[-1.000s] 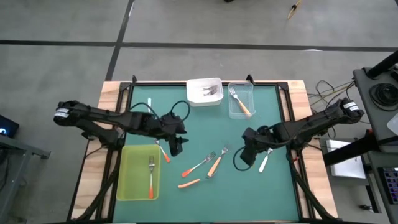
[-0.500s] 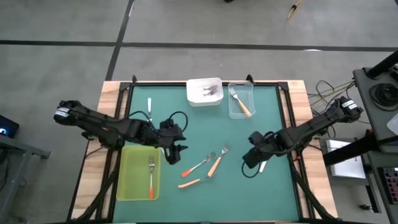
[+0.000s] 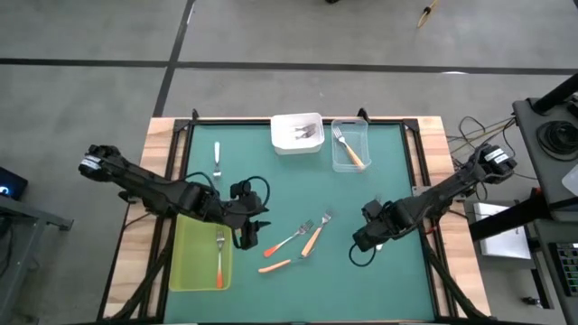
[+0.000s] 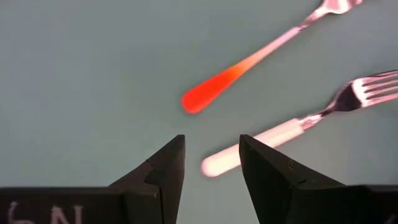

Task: Sort silverware by color (type)
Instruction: Put the orange fork into the yellow bin

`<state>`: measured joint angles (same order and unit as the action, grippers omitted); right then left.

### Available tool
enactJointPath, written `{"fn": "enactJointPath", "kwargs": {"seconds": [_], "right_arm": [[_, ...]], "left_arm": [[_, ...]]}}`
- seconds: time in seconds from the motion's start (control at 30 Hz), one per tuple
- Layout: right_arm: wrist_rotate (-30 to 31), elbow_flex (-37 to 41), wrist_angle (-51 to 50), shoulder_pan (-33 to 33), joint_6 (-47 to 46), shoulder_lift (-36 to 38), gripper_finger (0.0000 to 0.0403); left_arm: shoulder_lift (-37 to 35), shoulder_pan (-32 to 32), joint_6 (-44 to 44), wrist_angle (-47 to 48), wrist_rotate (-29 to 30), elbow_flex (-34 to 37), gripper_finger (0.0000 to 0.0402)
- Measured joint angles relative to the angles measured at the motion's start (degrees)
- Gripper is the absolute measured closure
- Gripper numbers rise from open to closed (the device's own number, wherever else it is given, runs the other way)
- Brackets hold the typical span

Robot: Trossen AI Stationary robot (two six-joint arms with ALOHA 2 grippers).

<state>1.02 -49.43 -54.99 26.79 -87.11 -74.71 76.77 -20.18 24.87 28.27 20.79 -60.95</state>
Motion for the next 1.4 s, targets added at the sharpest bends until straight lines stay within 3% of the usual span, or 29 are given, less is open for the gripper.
{"fn": "enactJointPath", "kwargs": {"seconds": [0.3, 0.57, 0.83, 0.97, 1.1, 1.27, 1.4], "right_arm": [[2.68, 0.02, -3.28, -1.27, 2.96, -2.68, 0.0274], [4.22, 0.04, -3.38, -3.99, -0.75, -1.43, 0.0268], [5.05, 0.04, -3.36, -7.39, -2.19, -1.47, 0.0242], [4.77, 0.04, -3.36, -8.09, -2.36, -1.47, 0.0231], [4.91, 0.04, -3.38, -8.46, -3.67, -1.47, 0.0226], [5.05, 0.09, -3.40, -9.62, -4.55, -1.47, 0.0225], [5.16, 0.23, -3.33, -10.69, -5.09, -1.47, 0.0225]], "left_arm": [[0.02, -0.16, -1.48, 4.44, 2.70, 0.02, 0.0238], [0.02, -0.29, -3.50, 7.12, 6.14, 0.02, 0.0238], [0.02, -0.27, -13.20, 7.79, 19.83, 0.02, 0.0238], [0.02, -0.24, -14.14, 8.94, 23.94, 0.45, 0.0238], [0.02, -0.23, -17.31, 8.63, 24.53, 1.97, 0.0238], [0.02, -0.06, -27.67, 7.93, 24.23, 4.17, 0.0238], [0.00, 1.00, -28.34, 4.28, 26.14, 4.22, 0.0238]]}}
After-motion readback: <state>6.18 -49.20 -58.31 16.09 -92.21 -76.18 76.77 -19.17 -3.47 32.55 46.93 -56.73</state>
